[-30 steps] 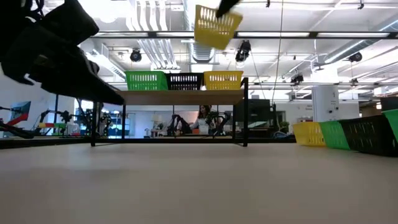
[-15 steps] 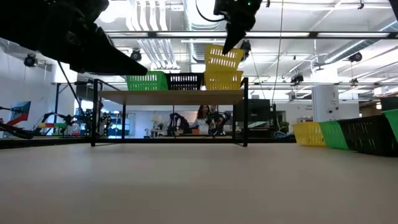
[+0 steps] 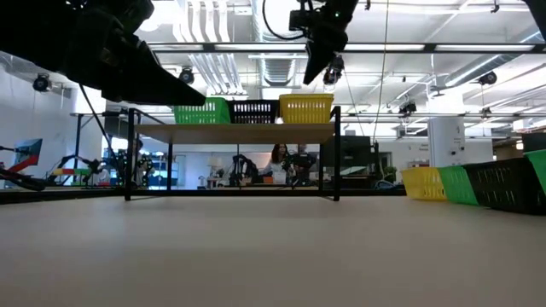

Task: Stack baskets on shelf by color
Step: Stack the top black bin on the black bin on the shelf

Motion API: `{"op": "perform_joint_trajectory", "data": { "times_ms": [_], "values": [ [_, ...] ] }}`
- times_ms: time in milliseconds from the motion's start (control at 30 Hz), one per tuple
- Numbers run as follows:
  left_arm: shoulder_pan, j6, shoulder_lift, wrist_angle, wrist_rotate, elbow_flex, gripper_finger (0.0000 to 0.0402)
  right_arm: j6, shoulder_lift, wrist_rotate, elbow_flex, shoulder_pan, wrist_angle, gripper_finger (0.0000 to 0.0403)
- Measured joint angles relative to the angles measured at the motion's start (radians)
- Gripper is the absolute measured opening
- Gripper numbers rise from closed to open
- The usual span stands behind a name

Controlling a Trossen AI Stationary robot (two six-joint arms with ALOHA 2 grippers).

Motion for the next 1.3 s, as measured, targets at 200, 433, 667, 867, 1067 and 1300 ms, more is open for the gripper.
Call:
{"op": "perform_joint_trajectory", "data": {
  "times_ms": [200,433,667,867,1067,1300],
  "values": [
    [0.000,0.000,0.000,0.000,0.000,0.000,0.0005,0.130,-0.060,0.000,-0.011,0.018,-0.052,0.0148],
    [0.000,0.026,0.000,-0.002,0.000,0.000,0.0005,0.433,-0.225,0.017,-0.239,0.159,-0.132,0.0118],
    [0.007,0.104,0.000,-0.002,0.000,-0.002,0.0005,1.056,-0.431,0.095,-0.578,0.470,-0.112,0.0082],
    [0.045,0.122,0.000,-0.001,-0.001,-0.008,0.0005,1.663,-0.516,0.087,-0.794,0.713,-0.111,0.0079],
    [0.073,0.122,0.000,0.000,-0.001,-0.013,0.0005,1.978,-0.505,0.044,-0.948,0.791,-0.005,0.0152],
    [0.074,0.121,0.000,0.000,-0.001,-0.030,0.0005,2.020,-0.392,0.020,-0.996,0.754,0.146,0.0218]
  ]
}}
